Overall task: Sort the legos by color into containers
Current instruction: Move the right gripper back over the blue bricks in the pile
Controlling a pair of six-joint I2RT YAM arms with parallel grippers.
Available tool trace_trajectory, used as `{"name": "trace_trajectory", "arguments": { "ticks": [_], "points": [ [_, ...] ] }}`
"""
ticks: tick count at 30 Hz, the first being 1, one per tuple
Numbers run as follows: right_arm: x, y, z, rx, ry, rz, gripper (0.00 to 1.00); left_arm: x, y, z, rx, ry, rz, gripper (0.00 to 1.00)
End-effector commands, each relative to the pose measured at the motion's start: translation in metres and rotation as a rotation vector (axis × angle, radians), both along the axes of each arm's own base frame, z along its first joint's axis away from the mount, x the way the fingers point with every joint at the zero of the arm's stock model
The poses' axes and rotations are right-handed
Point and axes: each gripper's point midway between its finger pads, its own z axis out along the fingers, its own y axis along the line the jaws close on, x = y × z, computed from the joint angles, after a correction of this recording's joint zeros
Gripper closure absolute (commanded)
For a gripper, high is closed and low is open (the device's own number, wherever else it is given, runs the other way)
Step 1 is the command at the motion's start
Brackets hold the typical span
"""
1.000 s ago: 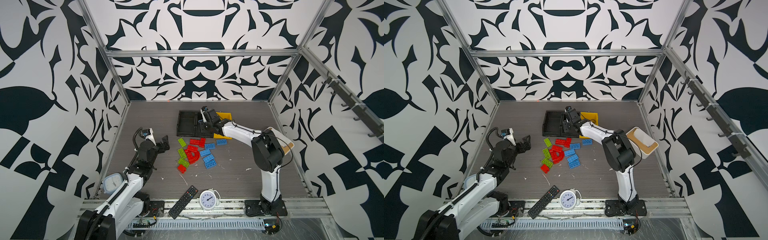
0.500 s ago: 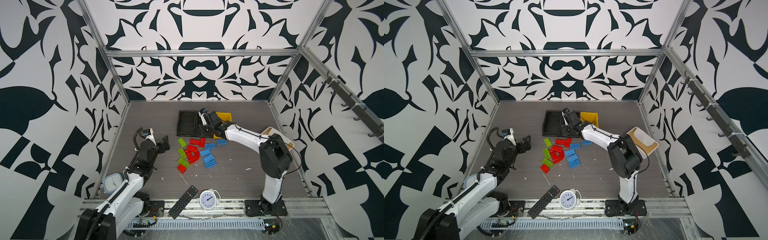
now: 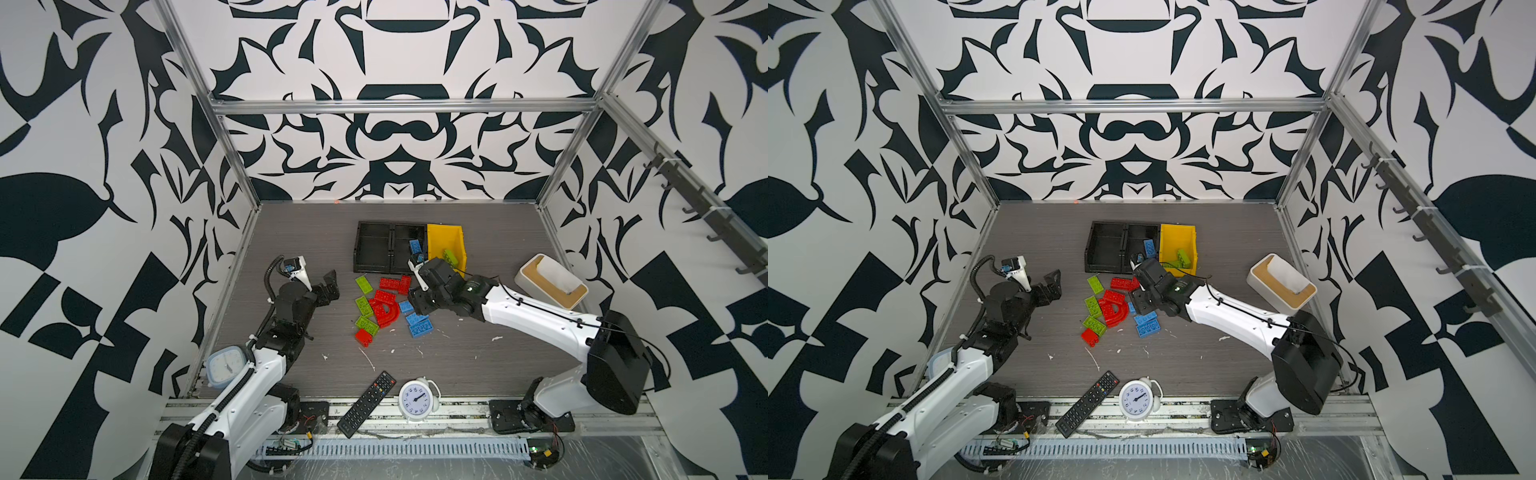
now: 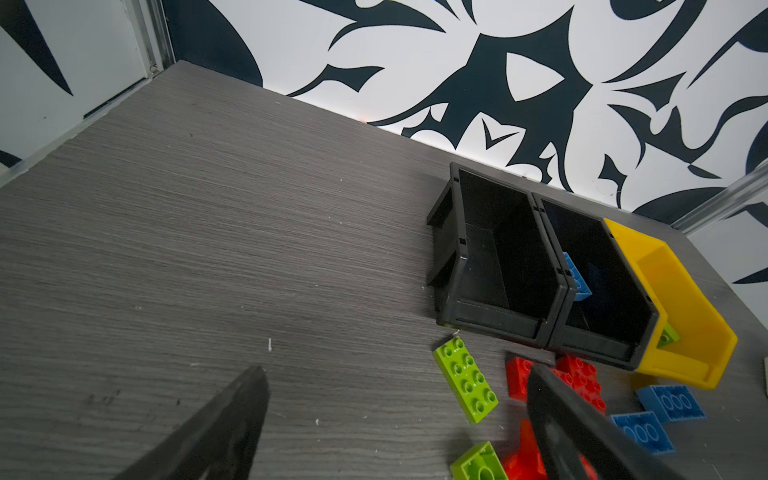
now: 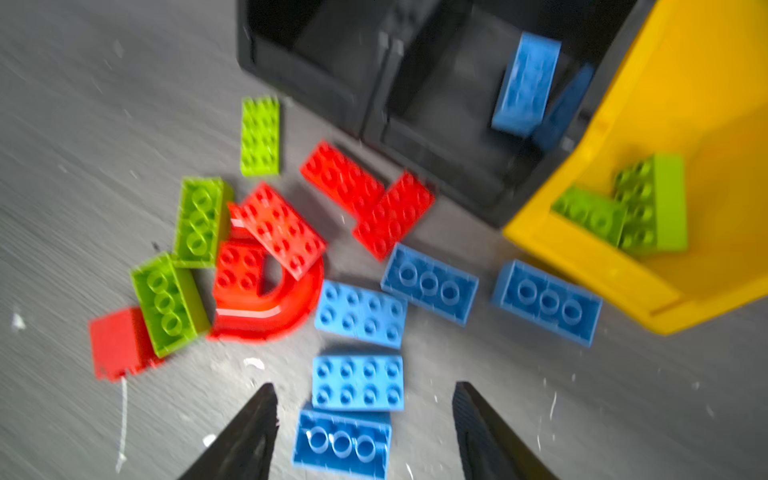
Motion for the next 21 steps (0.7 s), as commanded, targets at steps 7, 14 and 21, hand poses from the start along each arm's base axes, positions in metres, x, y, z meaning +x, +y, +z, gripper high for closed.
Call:
{"name": "trace_trajectory", "arguments": {
  "ticks": [7, 14, 21],
  "points": [
    [-0.026, 0.0, -0.021, -0.059, 0.098, 0.007, 0.27, -0.001, -0.003, 0.005, -0.033, -0.029, -0.016, 0.01],
    [-0.032, 0.003, -0.036, -0.106, 0.134, 0.027, 0.25, 0.0, -0.002, 0.004, -0.025, -0.024, -0.008, 0.01],
    [-0.04, 0.003, -0.053, -0.162, 0.186, 0.045, 0.24, 0.0, -0.001, 0.003, -0.022, -0.018, -0.005, 0.01]
  ]
}}
